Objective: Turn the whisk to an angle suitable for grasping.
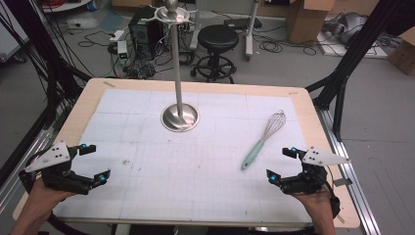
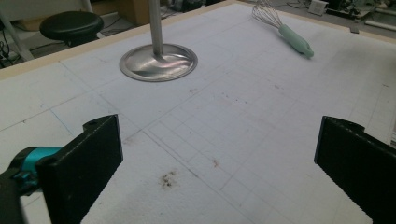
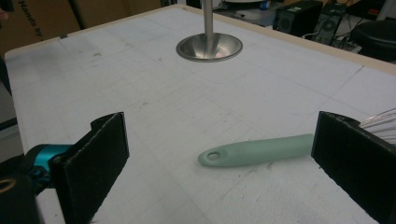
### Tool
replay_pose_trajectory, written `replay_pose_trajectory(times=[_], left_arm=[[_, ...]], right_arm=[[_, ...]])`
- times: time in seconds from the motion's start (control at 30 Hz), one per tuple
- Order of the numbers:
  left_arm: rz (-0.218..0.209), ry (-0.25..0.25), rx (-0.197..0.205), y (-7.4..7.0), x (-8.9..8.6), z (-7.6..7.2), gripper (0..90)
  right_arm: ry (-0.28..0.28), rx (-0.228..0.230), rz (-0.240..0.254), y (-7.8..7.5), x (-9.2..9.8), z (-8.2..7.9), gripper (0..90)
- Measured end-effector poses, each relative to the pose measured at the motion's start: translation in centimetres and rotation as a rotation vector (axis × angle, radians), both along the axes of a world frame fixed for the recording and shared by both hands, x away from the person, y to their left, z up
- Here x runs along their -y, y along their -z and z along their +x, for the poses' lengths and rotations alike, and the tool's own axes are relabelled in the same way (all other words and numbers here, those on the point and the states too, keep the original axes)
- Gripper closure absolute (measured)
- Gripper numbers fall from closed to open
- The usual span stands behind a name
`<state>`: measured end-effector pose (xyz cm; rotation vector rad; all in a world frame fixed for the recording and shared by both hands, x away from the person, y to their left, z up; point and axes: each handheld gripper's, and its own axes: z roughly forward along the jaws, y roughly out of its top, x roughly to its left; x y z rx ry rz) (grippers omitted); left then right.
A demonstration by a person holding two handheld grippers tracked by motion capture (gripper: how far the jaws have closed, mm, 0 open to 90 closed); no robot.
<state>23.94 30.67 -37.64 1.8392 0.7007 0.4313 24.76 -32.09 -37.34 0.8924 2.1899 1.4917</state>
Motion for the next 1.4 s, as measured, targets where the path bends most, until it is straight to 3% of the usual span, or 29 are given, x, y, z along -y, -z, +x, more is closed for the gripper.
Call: replay_pose_trajectory(times=[0.27, 0.9, 0.97, 1.03, 1.13, 1.4], left_arm=[[-0.005, -0.008, -0.003, 0.1, -0.4, 0.1, 1.7], [-0.005, -0.003, -0.005, 0.1, -0.4, 0.2, 1.7], [-0.007, -0.003, -0.007, 0.1, -0.4, 0.3, 1.7], [-0.009, -0.004, -0.007, 0.1, -0.5, 0.3, 1.7], [-0.007, -0.002, -0.008, 0.1, -0.5, 0.3, 1.7], [-0.006, -0.002, -0.008, 0.1, -0.4, 0.3, 1.7]], right_arm=[[-0.041, -0.01, -0.028, -0.6, -0.5, 0.7, 3.0], [-0.153, -0.086, -0.179, -2.8, -1.8, 3.8, 5.0], [-0.168, -0.093, -0.198, -2.6, -2.0, 4.1, 7.3], [-0.188, -0.108, -0.224, -2.4, -2.1, 4.3, 18.9], [-0.227, -0.135, -0.244, -2.0, -2.5, 4.5, 24.3], [-0.307, -0.202, -0.359, -1.8, -3.8, 5.1, 46.3]])
